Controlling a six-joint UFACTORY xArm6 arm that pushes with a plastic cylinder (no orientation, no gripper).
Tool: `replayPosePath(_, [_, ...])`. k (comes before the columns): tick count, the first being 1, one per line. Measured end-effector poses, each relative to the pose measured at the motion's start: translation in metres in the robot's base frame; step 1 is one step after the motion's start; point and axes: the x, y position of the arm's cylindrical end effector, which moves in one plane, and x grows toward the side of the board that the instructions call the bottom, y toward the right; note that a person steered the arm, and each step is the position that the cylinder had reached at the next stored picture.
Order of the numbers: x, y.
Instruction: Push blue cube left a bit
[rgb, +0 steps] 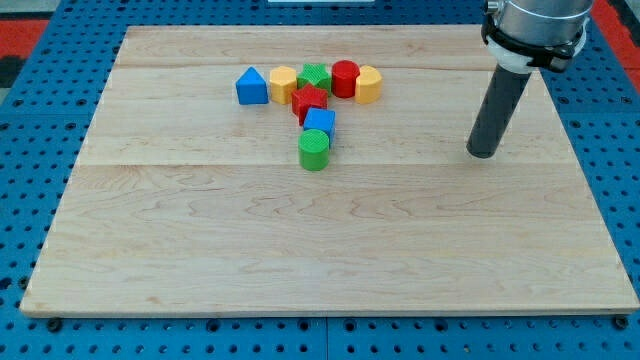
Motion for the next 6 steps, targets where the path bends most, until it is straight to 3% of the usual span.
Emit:
replayPosePath(2, [-0.007,-0.008])
replayPosePath(6, [-0.033,-0.141])
